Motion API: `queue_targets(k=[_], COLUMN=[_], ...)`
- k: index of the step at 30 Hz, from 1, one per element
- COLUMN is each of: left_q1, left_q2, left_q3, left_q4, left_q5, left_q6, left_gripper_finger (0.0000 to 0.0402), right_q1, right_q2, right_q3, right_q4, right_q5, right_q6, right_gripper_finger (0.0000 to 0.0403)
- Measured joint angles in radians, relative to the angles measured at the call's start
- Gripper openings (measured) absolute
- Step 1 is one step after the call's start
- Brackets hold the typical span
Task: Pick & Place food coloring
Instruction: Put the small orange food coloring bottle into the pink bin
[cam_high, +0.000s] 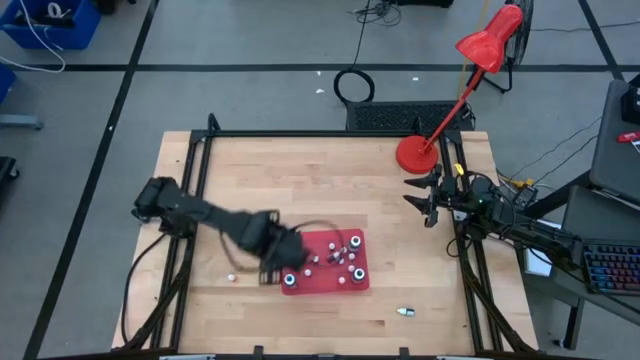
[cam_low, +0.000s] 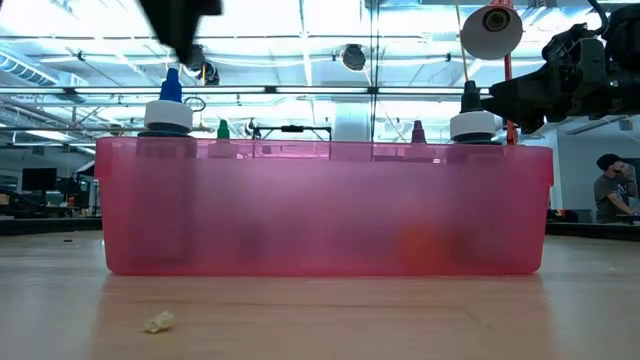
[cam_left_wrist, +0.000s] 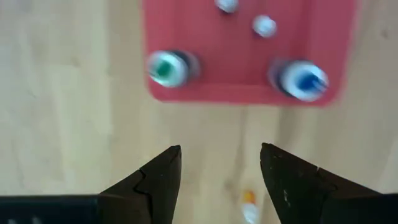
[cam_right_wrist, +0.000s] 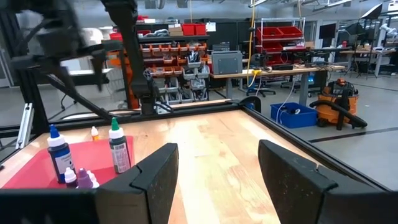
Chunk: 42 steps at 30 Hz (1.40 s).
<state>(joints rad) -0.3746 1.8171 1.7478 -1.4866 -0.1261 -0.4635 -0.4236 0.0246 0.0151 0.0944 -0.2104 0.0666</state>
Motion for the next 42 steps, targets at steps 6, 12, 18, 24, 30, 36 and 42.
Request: queue_targets(k=[6, 12, 18, 24, 30, 36, 42], left_q1=[-0.164, -0.248, -0.292, -0.308, -0.308, -0.309, -0.301], left_q2=[-0.034, -0.18, -0.326, -0.364, -0.365, -0.365, -0.365], left_q3=[-0.196, -0.506, -0.76, -0.909, -0.975, -0.98, -0.981], left_q4=[0.075, 0.256, 0.438, 0.517, 0.67, 0.696, 0.667], left_q5=[0.004, 0.048, 0.048, 0.12, 0.145, 0.188, 0.155], left_q6=[-0.201, -0.466, -0.659, -0.802, -0.793, -0.779, -0.701], left_gripper_finger=[0.0212, 0.0194, 0.0182, 0.0182, 0.0182, 0.0182, 0.0182], right_q1=[0.0, 0.0, 0.0, 0.0, 0.0, 0.0, 0.0], right_q2=[0.0, 0.0, 0.0, 0.0, 0.0, 0.0, 0.0], right_q3=[0.0, 0.0, 0.0, 0.0, 0.0, 0.0, 0.0], right_q4=[0.0, 0.0, 0.0, 0.0, -0.001, -0.001, -0.001], right_q5=[0.0, 0.0, 0.0, 0.0, 0.0, 0.0, 0.0], right_q6=[0.0, 0.0, 0.0, 0.0, 0.0, 0.0, 0.0], right_gripper_finger=[0.021, 0.021, 0.021, 0.021, 0.021, 0.021, 0.021])
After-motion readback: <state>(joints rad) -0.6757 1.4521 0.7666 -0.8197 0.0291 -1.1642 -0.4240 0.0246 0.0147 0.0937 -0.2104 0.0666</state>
